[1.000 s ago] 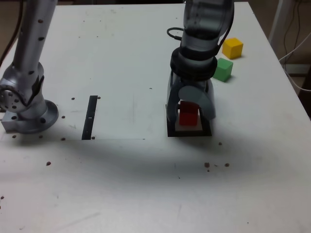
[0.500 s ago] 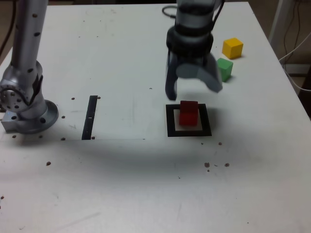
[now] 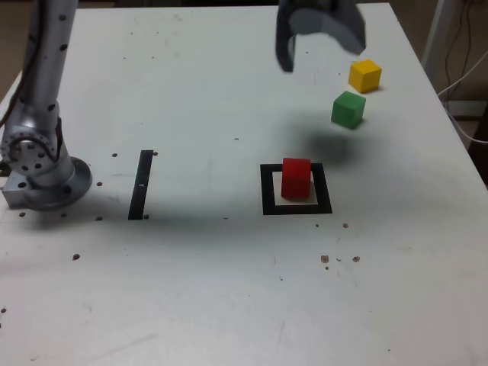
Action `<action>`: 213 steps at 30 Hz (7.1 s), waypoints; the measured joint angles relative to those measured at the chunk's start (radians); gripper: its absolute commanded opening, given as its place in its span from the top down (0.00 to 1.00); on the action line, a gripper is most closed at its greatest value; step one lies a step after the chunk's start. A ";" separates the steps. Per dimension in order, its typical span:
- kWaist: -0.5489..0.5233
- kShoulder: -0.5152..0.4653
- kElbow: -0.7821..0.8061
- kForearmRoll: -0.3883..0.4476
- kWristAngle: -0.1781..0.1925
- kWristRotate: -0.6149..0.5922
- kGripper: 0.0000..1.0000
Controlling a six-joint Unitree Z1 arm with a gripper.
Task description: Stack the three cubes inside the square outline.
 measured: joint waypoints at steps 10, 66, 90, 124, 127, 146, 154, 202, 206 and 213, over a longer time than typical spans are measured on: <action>0.162 0.145 -0.262 0.062 0.001 0.161 0.03; 0.174 0.636 -0.818 0.202 -0.027 0.344 0.30; 0.162 0.639 -0.856 0.211 -0.037 0.315 0.61; -0.152 -0.038 -0.016 -0.036 -0.031 0.095 0.61; -0.181 -0.110 0.090 -0.095 -0.050 0.078 0.61; -0.311 -0.285 0.510 -0.220 -0.080 0.039 0.61; -0.340 -0.217 0.481 -0.252 -0.082 0.016 0.61; -0.350 -0.139 0.514 -0.323 -0.114 0.015 0.37; -0.350 -0.136 0.515 -0.325 -0.114 0.015 0.29; -0.340 -0.121 0.529 -0.331 -0.113 0.021 0.16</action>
